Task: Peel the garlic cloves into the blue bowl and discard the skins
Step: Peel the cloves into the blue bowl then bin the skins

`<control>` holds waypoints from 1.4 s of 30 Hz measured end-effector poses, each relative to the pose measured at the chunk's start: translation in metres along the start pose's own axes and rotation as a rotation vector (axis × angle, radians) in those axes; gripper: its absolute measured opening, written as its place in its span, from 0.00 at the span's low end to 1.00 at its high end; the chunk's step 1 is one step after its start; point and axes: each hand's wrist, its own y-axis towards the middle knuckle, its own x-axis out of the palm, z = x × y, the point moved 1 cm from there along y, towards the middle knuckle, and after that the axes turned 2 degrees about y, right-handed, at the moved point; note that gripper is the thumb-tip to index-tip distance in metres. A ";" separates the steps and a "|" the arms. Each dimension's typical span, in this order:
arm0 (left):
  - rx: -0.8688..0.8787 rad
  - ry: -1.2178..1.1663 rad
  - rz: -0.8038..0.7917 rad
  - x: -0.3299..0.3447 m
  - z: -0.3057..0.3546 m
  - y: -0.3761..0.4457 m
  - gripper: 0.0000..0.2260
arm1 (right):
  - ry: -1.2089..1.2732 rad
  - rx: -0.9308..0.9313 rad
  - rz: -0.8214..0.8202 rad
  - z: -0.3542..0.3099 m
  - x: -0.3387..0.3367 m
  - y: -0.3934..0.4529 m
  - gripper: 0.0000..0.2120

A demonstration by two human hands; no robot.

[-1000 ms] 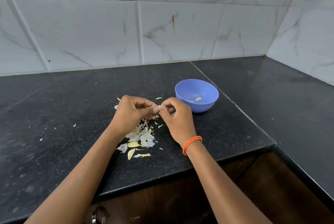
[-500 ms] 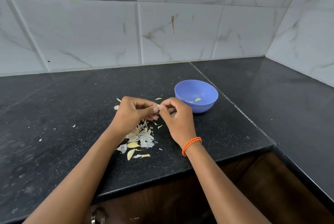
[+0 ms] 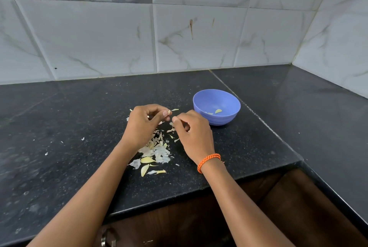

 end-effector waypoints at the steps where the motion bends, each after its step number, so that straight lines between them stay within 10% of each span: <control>1: -0.007 -0.007 0.011 0.000 0.000 0.000 0.08 | 0.040 0.008 -0.002 0.002 0.000 0.001 0.10; 16: -0.108 -0.180 0.022 -0.008 0.001 -0.003 0.05 | 0.375 0.039 -0.032 0.003 -0.007 0.002 0.11; 42: -0.035 -0.297 -0.074 0.001 0.008 -0.005 0.09 | 0.138 -0.087 -0.002 -0.008 -0.007 0.016 0.11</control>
